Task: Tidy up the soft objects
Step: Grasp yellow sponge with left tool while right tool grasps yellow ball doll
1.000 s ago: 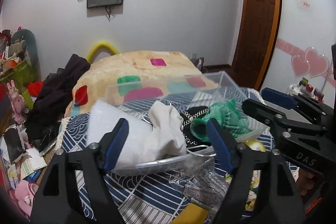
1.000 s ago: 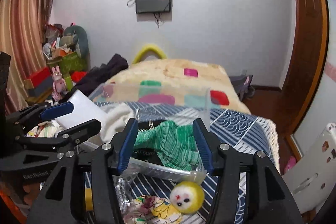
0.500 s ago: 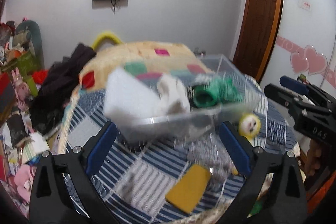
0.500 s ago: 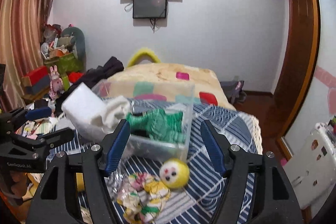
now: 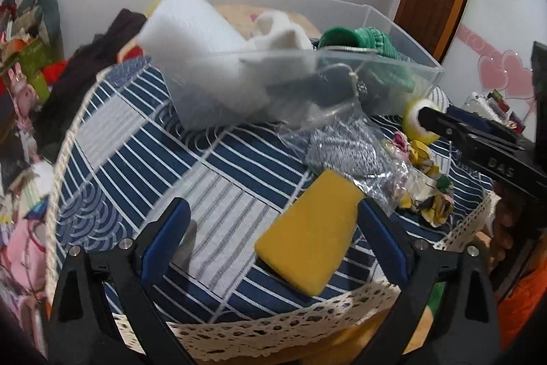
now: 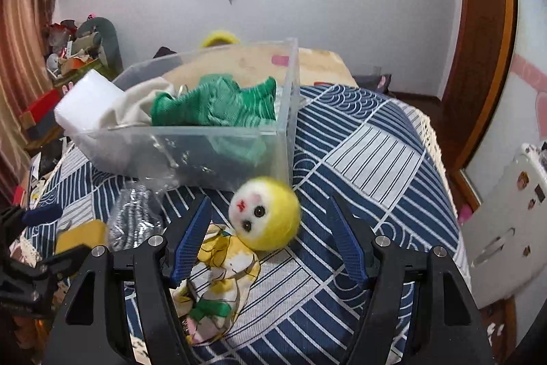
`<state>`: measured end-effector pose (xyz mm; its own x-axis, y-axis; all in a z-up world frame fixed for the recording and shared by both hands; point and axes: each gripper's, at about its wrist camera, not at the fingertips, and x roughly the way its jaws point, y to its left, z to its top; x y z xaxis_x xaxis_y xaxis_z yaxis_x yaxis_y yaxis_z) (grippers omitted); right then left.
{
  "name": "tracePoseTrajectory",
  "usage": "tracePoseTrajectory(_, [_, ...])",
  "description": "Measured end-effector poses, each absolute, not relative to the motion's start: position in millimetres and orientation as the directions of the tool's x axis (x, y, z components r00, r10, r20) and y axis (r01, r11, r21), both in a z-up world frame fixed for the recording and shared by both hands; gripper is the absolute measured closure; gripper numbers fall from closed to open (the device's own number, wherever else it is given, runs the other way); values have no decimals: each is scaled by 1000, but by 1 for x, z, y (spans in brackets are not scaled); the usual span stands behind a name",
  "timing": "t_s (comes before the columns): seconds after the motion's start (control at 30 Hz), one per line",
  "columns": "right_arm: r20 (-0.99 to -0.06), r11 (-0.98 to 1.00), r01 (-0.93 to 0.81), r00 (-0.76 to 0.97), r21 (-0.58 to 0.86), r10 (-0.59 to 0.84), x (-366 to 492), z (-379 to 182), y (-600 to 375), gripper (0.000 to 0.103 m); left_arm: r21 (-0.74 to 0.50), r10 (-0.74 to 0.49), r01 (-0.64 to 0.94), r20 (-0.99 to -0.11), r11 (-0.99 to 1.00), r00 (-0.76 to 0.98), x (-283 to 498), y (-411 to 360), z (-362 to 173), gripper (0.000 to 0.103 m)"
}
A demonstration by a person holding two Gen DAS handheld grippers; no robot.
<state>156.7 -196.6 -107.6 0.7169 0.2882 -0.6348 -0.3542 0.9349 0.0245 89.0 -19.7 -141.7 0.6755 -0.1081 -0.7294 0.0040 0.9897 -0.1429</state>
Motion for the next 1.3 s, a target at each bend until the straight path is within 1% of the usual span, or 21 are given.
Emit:
tracePoseTrajectory(0.07, [-645,935,-354,707,31,289,158,-112,-196,37,-166,-131,12,-728,986,673,88,-19,-144,9])
tracePoseTrajectory(0.13, [-651,936,-349,701,43,291,159,-115,-194,38,-178,-153,32,-724,983,672,87,-20,-145,22])
tracePoseTrajectory(0.17, [-650,937,-346,702,45,290,159,-116,-194,40,-187,-166,43,-721,981,672,86,-20,-145,25])
tracePoseTrajectory(0.23, [-655,937,-346,697,48,291,160,-118,-192,55,-196,-192,71,-715,978,672,84,-23,-144,38])
tracePoseTrajectory(0.27, [-659,936,-349,692,53,295,160,-119,-191,59,-195,-199,83,-712,977,673,82,-26,-144,42])
tracePoseTrajectory(0.3, [-663,933,-354,685,60,302,160,-119,-191,61,-194,-205,94,-709,977,675,80,-28,-144,50])
tracePoseTrajectory(0.33, [-660,934,-353,687,60,302,158,-119,-192,61,-194,-214,107,-706,975,675,79,-30,-142,53])
tracePoseTrajectory(0.5, [-632,932,-360,711,50,308,146,-108,-195,62,-167,-198,113,-697,980,689,70,-36,-136,57])
tracePoseTrajectory(0.73, [-579,929,-369,751,33,319,125,-84,-200,62,-136,-134,58,-659,989,741,64,-17,-117,57])
tracePoseTrajectory(0.87, [-547,923,-382,766,32,336,123,-69,-197,62,-100,-85,30,-605,995,792,60,-9,-94,57])
tracePoseTrajectory(1.17, [-465,915,-403,805,26,368,130,-39,-193,62,-91,-43,-2,-490,996,871,74,-2,-46,57])
tracePoseTrajectory(1.3, [-433,908,-419,815,21,386,134,-29,-185,62,-80,-31,-6,-457,997,889,87,-2,-35,57])
